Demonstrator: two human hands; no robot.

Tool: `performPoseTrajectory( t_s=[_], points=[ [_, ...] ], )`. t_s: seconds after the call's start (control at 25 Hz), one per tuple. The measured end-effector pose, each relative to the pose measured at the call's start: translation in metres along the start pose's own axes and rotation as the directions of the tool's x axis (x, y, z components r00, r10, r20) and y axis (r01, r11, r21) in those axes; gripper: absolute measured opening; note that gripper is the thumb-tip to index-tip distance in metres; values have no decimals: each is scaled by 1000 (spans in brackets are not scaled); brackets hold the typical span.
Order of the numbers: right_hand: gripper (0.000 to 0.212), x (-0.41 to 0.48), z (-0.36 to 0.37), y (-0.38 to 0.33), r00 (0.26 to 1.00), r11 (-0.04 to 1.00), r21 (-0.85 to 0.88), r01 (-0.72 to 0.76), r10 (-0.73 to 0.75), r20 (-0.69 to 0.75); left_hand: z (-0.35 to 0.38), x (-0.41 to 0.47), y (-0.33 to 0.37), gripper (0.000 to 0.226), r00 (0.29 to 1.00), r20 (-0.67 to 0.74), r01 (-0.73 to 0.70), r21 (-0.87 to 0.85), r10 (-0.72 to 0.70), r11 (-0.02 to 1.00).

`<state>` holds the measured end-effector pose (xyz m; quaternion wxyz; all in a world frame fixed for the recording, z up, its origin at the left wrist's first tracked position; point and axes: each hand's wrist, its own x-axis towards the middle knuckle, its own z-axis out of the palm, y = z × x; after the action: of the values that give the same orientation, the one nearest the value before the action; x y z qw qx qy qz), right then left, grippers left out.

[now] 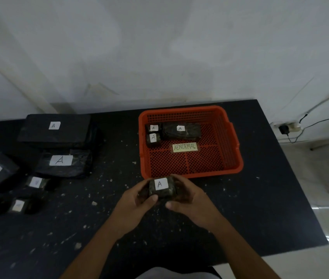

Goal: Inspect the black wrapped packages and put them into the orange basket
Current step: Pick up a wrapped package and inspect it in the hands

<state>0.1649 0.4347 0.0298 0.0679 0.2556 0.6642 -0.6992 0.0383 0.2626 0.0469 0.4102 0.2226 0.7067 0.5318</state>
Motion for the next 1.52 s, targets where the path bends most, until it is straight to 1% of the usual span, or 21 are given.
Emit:
performPoseTrajectory(
  t_s=[0.12, 0.2, 0.32, 0.48, 0.64, 0.76, 0.88, 1.0, 1.08, 1.16, 1.24, 1.4, 1.52],
  points=[
    [60, 4, -1, -3, 1000, 996, -94, 9, -11, -24, 4, 0, 2, 32, 1000, -15, -10, 4, 10, 1000],
    [61, 6, -2, -3, 1000, 988, -153, 8, -10, -8, 6, 1, 3, 32, 1000, -27, -3, 9, 3, 1000],
    [57, 9, -3, -6, 1000, 976, -215, 17, -17, 2, 5, 3, 3, 32, 999, -28, -14, 67, 16, 998],
    [48, 13, -5, -9, 998, 984, -174, 33, -42, -46, 2, 8, -1, 35, 997, -67, -43, 107, 50, 993],
    [52, 21, -4, -11, 996, 986, -152, 72, -80, -50, -3, 16, -7, 50, 990, -137, -8, 110, 23, 994],
    [51, 27, -3, -12, 995, 989, -135, 67, -76, -65, -4, 22, -8, 51, 987, -154, -13, 190, 43, 982],
    [42, 33, -1, -18, 995, 994, -96, 44, -52, -82, -6, 30, -9, 57, 984, -170, -10, 226, 49, 974],
    [35, 49, -2, -22, 985, 993, -111, 35, -53, -163, -9, 41, -8, 63, 976, -206, -20, 216, 65, 976],
    [36, 66, -4, -21, 969, 994, -112, 11, -38, -242, -13, 50, -6, 56, 958, -281, -5, 182, 57, 983],
    [40, 86, -7, -18, 950, 988, -148, -50, 1, -313, -18, 59, -6, 47, 932, -361, 33, 185, 36, 982],
    [41, 104, -7, -19, 945, 968, -219, -124, 48, -324, -22, 67, -8, 43, 919, -394, 96, 222, 0, 970],
    [45, 139, -4, -23, 935, 924, -316, -213, 99, -340, -25, 76, -15, 42, 941, -328, 169, 246, -82, 954],
    [38, 160, 0, -21, 932, 900, -361, -244, 115, -343, -28, 79, -23, 47, 955, -267, 197, 229, -133, 953]
  ],
)
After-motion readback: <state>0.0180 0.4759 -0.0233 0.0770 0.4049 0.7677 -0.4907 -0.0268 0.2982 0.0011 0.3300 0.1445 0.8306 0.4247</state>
